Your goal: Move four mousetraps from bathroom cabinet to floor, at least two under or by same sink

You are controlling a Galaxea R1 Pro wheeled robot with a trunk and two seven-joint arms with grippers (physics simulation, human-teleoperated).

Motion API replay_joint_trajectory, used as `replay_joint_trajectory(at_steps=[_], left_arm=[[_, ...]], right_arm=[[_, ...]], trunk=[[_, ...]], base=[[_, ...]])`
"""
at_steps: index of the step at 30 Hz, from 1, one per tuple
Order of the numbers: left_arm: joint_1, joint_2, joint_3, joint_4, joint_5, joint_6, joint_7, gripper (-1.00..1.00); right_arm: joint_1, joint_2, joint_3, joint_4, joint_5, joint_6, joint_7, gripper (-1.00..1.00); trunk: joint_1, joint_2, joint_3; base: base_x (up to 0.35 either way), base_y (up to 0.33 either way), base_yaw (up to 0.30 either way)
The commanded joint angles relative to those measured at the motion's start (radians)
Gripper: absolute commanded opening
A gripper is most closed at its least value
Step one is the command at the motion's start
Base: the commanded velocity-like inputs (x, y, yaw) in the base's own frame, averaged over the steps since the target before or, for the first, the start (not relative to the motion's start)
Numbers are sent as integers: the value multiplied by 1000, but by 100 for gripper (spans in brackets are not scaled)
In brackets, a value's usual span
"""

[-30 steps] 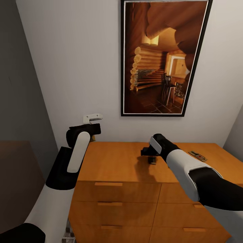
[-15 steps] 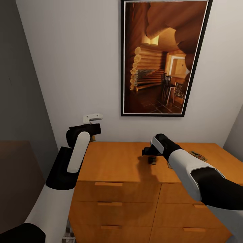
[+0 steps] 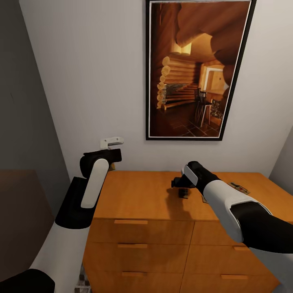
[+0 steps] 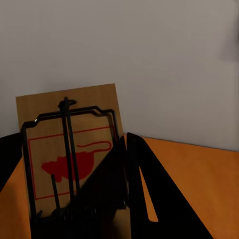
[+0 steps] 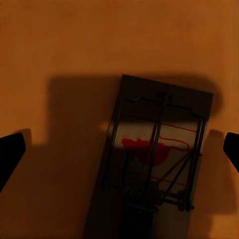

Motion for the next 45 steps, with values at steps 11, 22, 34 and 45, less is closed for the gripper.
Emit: replay_joint_trajectory(at_steps=[11,22,34,45], left_arm=[[-1,1,-1,-1,6,5,11,-100],[0,1,-1,-1,6,5,10,-100],[0,1,-1,-1,6,5,11,-100],[0,1,-1,-1,6,5,11,-100]], right_arm=[[-1,0,8,0,-11,2,-7,100],[-1,-1,8,1,-11,2,-7,100],[-1,0,8,-1,-11,2,-7,100],[-1,0,10,-1,-11,2,-7,-100]], trunk=[[0,-1,-1],[8,-15,-7],[15,-29,-14],[15,-29,-14]], base=[[0,0,0],[0,0,0],[0,0,0],[0,0,0]])
